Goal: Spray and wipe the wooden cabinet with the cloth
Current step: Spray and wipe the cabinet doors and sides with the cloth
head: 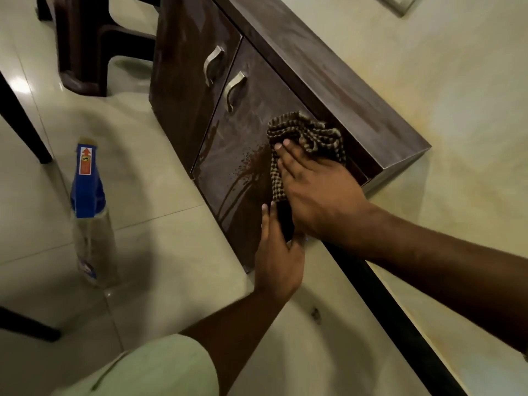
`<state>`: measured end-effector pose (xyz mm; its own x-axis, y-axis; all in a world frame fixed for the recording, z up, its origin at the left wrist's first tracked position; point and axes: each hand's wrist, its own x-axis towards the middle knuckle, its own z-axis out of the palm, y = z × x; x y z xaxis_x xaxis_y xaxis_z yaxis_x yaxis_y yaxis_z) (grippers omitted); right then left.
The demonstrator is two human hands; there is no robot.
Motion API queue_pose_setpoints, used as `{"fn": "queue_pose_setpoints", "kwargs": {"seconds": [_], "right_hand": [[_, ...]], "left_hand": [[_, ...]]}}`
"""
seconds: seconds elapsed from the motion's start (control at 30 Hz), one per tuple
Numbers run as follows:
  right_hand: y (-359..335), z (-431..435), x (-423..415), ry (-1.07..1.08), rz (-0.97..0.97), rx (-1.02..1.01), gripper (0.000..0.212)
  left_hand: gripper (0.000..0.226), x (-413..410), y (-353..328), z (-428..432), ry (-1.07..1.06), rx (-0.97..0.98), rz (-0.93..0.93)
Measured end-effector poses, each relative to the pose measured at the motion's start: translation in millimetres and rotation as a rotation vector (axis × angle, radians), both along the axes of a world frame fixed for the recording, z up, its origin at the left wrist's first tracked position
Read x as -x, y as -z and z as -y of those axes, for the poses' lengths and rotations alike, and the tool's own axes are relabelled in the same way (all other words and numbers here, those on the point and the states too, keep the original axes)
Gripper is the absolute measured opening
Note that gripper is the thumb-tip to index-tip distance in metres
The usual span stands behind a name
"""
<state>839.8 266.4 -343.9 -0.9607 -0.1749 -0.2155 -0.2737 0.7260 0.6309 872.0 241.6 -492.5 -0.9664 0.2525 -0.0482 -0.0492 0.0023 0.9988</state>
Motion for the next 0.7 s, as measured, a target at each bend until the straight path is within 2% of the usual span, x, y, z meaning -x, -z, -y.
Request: {"fn": "queue_pose_setpoints", "kwargs": {"seconds": [0.07, 0.1, 0.13, 0.2, 0.23, 0.3, 0.37, 0.43, 0.57, 0.63, 0.7], "right_hand": [[12.8, 1.9, -3.5, 0.019, 0.061, 0.028, 0.063], [18.2, 1.8, -4.5, 0.028, 0.093, 0.023, 0.063], [20.4, 3.4, -4.5, 0.030, 0.129, 0.005, 0.064], [14.8, 6.6, -4.2, 0.043, 0.173, -0.019, 0.068], [7.1, 8.6, -2.5, 0.051, 0.168, -0.025, 0.070], [-7.3, 10.6, 4.5, 0.058, 0.085, -0.014, 0.069], [-16.6, 10.7, 12.6, 0.051, -0.023, -0.006, 0.066], [-14.7, 8.1, 14.3, 0.045, -0.064, -0.004, 0.065], [9.0, 6.8, 4.7, 0.045, 0.029, 0.065, 0.063], [19.8, 8.0, 0.2, 0.016, 0.113, 0.026, 0.058], [16.7, 9.3, 1.8, 0.018, 0.126, 0.006, 0.059]], "left_hand": [[0.069, 0.2, 2.8, -2.4, 0.011, 0.069, -0.030], [0.065, -0.7, 1.1, -3.4, 0.004, 0.042, 0.020], [0.056, -0.3, 1.1, -3.9, 0.084, 0.027, 0.053], [0.049, 1.9, -0.8, -2.6, -0.019, 0.049, 0.038], [0.053, -2.3, -12.9, -1.7, 0.022, 0.047, 0.061], [0.066, -4.5, -12.0, 0.3, 0.006, 0.130, -0.012], [0.077, -3.4, -10.1, 1.5, 0.031, 0.107, 0.019], [0.078, -2.1, -9.8, 4.0, 0.011, 0.090, -0.022], [0.060, 6.8, -8.6, 12.9, 0.031, 0.173, -0.005], [0.041, 10.1, -12.3, 18.5, 0.009, 0.257, 0.000], [0.031, 12.1, -16.8, 23.3, -0.006, 0.257, 0.010]]}}
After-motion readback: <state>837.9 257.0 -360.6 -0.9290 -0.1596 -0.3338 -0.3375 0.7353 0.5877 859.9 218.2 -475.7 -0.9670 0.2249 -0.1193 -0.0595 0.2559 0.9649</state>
